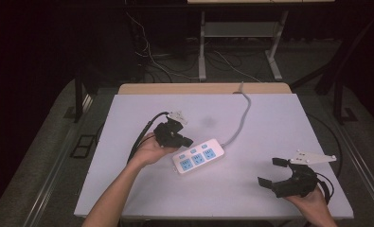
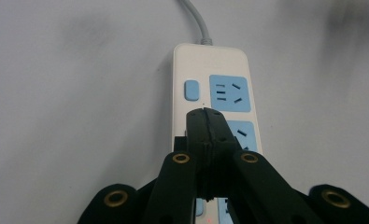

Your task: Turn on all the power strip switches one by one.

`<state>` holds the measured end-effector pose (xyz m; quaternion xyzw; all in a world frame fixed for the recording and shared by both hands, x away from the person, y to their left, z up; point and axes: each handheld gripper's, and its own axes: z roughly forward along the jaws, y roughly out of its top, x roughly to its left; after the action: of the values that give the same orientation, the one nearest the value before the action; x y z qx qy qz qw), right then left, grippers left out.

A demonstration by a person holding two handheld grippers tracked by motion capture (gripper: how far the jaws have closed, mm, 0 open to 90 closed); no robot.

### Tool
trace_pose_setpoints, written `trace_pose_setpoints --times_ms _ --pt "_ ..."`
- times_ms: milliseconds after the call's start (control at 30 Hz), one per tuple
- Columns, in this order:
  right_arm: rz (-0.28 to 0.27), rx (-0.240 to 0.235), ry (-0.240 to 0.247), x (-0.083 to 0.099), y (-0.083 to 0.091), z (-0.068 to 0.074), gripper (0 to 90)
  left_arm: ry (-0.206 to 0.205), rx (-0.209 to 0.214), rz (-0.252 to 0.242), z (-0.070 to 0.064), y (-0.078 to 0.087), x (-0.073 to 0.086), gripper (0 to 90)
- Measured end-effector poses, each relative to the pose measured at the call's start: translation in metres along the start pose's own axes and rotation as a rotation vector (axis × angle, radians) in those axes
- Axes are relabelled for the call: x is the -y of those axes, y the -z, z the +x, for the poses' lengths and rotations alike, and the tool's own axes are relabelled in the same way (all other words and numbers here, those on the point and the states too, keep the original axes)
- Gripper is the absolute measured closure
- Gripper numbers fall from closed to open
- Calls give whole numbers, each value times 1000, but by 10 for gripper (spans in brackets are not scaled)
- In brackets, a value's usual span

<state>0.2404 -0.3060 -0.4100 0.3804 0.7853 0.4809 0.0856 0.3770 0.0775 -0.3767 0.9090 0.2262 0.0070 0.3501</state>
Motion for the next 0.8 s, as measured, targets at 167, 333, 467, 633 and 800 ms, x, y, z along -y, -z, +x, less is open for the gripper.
trace_pose_setpoints --times_ms 167,333,467,633,800 --pt "0 0 1 0 0 0 9 2 5 10 0 -6 -2 898" --pt "0 -1 0 0 0 -1 10 3 3 15 2 -9 -1 898" --pt "0 -1 1 0 0 0 9 6 4 14 4 -12 0 897" --pt "0 -1 -1 0 -1 0 9 4 10 18 4 -18 0 898" --pt "-1 -2 1 0 0 -1 9 4 17 30 4 -25 0 897"
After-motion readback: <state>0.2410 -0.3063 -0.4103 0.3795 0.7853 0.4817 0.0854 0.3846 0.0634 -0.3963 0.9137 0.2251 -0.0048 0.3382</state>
